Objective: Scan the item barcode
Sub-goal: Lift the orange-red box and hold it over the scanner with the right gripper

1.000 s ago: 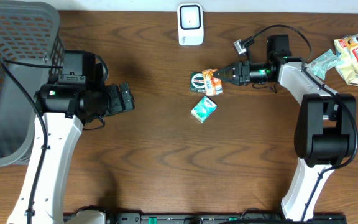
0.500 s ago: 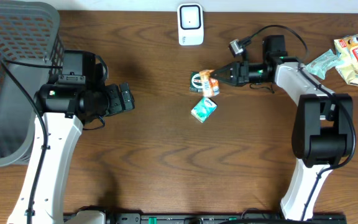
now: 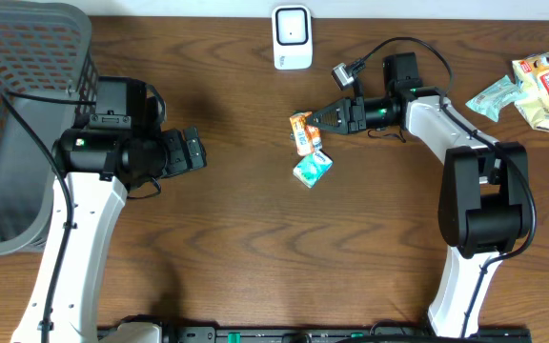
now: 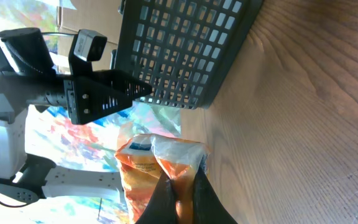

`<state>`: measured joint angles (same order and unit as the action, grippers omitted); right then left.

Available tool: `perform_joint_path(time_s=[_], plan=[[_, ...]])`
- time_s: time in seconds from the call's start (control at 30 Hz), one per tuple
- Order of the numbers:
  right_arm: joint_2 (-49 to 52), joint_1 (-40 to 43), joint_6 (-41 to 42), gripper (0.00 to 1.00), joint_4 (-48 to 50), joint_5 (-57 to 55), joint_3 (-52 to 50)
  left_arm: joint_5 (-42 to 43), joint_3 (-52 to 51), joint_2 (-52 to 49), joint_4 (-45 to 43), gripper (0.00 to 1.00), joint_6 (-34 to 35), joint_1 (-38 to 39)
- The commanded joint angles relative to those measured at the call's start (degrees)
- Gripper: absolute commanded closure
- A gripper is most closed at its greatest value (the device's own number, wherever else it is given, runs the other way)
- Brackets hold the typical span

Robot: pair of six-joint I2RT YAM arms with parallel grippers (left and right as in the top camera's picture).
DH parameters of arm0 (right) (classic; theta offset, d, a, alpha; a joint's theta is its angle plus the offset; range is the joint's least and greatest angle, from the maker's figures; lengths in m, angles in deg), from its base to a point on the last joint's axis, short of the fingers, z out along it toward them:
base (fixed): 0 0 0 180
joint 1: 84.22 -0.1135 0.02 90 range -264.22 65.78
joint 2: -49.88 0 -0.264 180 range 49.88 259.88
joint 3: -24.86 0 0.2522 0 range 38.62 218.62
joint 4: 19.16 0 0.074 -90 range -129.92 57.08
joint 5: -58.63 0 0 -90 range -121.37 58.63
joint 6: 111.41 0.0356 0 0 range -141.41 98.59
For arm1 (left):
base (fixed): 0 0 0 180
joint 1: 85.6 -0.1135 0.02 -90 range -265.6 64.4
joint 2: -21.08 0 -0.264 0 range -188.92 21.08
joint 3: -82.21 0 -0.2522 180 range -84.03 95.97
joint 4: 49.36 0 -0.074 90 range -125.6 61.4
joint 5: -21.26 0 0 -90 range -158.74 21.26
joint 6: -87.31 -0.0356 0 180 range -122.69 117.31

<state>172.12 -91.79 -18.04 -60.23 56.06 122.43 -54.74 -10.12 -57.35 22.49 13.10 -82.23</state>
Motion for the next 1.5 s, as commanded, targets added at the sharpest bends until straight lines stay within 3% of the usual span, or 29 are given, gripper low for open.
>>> perform_joint_path(time_s=[0.0,1.13,1.33,1.47], plan=[[0.24,-0.26,-0.92,0.99,0.15,1.57,0.2,-0.37,0.2,0.0,0.13,0.02,-0.55,-0.31],[0.24,-0.55,-0.46,0.99,0.07,-2.49,0.2,-0.37,0.2,0.0,0.13,0.02,-0.55,-0.31],[0.22,-4.33,-0.42,0.99,-3.39,-19.98,0.22,-0.37,0.2,0.0,0.13,0.02,-0.55,-0.31],[-0.31,-5.42,0.04,0.99,-3.58,-23.71,0.98,-0.37,0.2,0.0,0.13,0.02,-0.55,-0.31]])
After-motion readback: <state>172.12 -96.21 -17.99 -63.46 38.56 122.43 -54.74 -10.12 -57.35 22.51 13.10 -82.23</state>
